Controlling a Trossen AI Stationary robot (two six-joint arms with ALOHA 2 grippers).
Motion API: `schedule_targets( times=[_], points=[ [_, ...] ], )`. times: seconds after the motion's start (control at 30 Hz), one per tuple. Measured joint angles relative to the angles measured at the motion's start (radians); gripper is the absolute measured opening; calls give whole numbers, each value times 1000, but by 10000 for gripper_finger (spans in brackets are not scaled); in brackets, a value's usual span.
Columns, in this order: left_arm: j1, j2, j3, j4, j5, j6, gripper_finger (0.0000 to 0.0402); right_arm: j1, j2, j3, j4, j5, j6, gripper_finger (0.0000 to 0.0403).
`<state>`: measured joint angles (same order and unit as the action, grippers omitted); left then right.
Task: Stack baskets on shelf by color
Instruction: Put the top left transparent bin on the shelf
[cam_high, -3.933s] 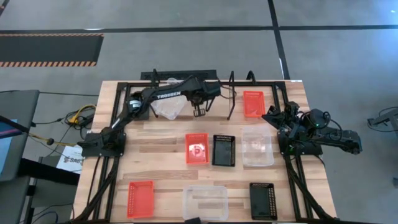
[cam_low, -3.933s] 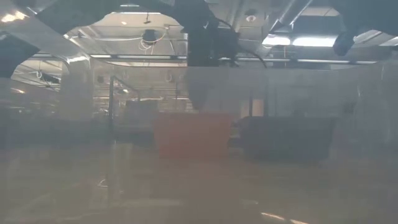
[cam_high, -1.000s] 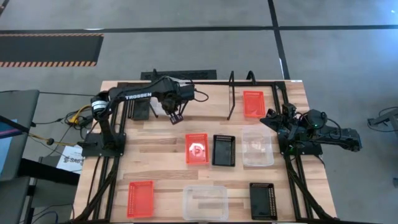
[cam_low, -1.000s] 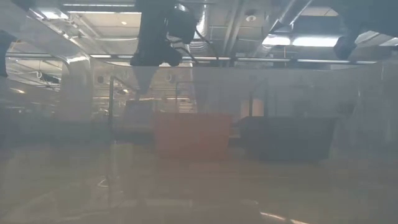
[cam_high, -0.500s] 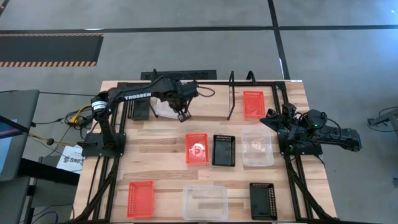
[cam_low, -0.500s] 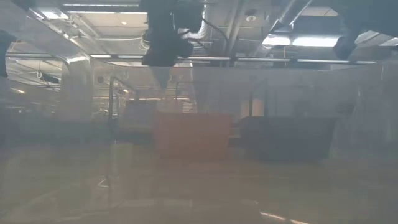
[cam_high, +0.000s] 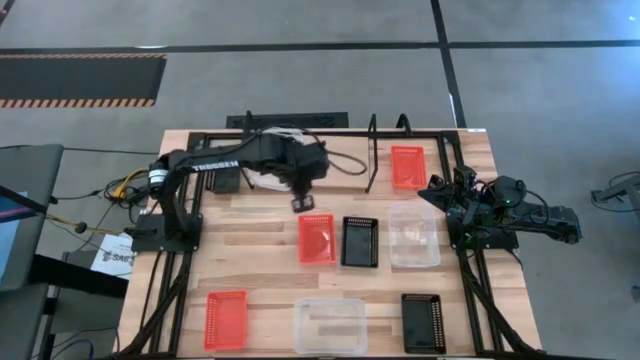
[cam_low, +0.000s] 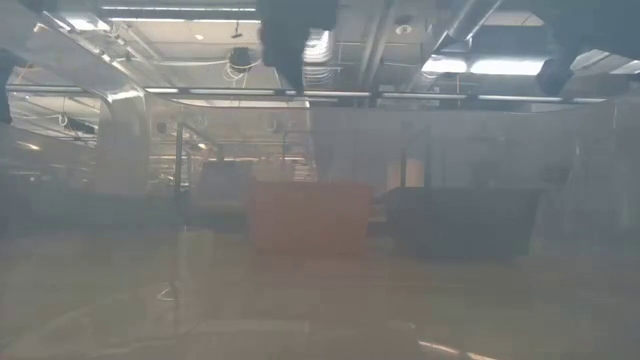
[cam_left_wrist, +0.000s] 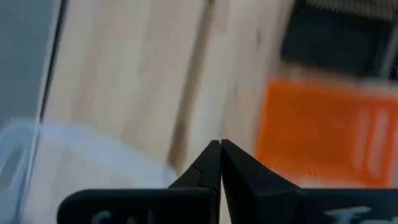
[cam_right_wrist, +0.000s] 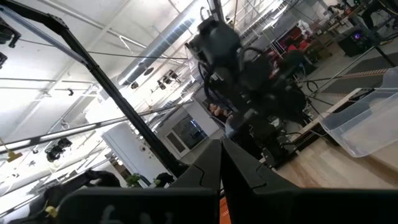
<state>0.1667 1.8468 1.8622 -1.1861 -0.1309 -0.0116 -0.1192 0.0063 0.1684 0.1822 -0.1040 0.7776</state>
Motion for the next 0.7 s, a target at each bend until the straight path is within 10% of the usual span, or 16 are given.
schedule_targets(
  times=[0.7],
  points=[
    [195,268,8,128,-40,-14,0,0,0,0,9,8,1,33]
  ],
)
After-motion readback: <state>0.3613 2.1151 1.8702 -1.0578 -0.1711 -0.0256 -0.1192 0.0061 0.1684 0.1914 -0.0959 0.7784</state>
